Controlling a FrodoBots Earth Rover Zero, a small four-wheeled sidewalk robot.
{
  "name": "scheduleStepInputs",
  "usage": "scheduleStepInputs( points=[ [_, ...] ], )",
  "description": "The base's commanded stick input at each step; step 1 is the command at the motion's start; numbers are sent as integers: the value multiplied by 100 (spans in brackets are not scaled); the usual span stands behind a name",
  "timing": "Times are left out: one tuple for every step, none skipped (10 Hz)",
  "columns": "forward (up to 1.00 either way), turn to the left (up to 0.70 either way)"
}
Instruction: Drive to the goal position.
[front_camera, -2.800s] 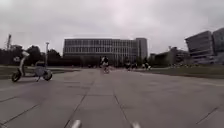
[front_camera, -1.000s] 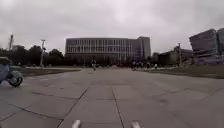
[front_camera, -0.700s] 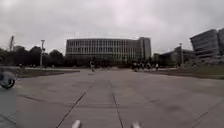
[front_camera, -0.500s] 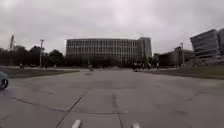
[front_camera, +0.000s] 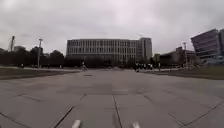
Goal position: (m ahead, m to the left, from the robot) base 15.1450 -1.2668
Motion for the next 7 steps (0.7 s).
scheduleStepInputs(
  points=[
    [100, 0],
    [100, 0],
    [100, 0],
    [100, 0],
    [100, 0],
    [100, 0],
    [100, 0]
  ],
)
